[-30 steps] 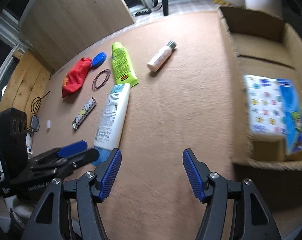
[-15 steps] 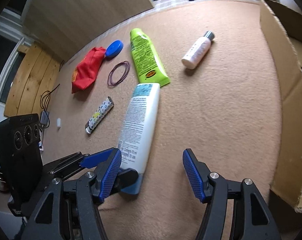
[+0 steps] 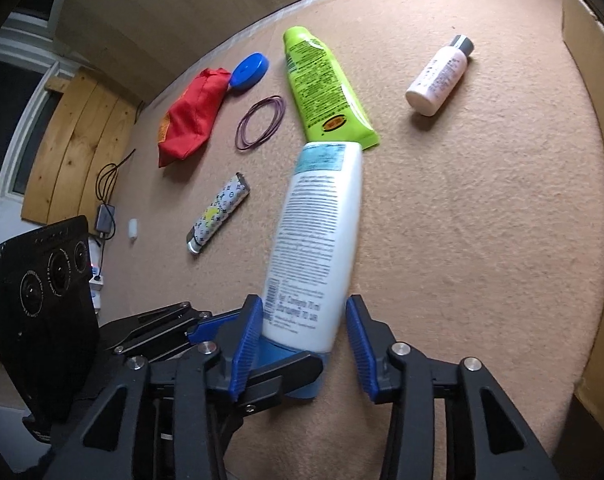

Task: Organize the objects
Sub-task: 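Lift the lotion bottle with the left tool while the right tool grasps it, then carry the lotion bottle into the box with the right tool and release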

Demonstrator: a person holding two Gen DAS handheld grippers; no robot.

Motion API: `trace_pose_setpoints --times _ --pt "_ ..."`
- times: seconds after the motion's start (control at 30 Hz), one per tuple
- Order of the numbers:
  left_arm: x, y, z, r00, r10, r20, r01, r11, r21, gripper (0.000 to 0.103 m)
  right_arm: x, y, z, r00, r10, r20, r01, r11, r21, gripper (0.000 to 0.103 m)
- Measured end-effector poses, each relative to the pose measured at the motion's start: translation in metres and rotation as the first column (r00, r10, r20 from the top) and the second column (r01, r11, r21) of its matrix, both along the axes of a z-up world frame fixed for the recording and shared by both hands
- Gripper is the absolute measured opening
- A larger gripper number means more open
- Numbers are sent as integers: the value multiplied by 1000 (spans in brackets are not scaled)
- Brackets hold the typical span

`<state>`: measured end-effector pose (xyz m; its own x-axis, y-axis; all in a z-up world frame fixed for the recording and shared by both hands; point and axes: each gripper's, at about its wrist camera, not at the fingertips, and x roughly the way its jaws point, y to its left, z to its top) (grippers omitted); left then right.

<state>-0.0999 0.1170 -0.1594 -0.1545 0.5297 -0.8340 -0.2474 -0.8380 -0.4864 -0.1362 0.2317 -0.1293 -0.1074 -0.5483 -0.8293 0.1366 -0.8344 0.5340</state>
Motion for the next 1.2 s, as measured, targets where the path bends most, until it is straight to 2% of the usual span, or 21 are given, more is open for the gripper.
trace_pose_setpoints --times 0.27,0.5,0.6,0.8,1.0,1.2 --pt "5 -1 15 1000 9 -22 -9 1000 0 46 3 2 10 999 1 -43 0 1000 28 38" --pt "1 23 48 996 -25 -84 25 1000 5 46 5 21 35 994 -35 -100 38 999 30 38" --pt "1 45 65 989 -65 -130 64 998 -7 46 7 39 52 988 -61 -140 66 997 37 38" --pt "-1 94 88 978 -128 -168 132 991 17 46 10 83 78 972 -129 -198 139 990 39 38" --pt "-4 164 91 965 -187 -183 197 980 39 46 17 138 90 950 -213 -228 230 972 49 38" --pt "-2 215 86 955 -239 -176 252 967 51 46 23 187 90 931 -283 -229 304 950 65 38"
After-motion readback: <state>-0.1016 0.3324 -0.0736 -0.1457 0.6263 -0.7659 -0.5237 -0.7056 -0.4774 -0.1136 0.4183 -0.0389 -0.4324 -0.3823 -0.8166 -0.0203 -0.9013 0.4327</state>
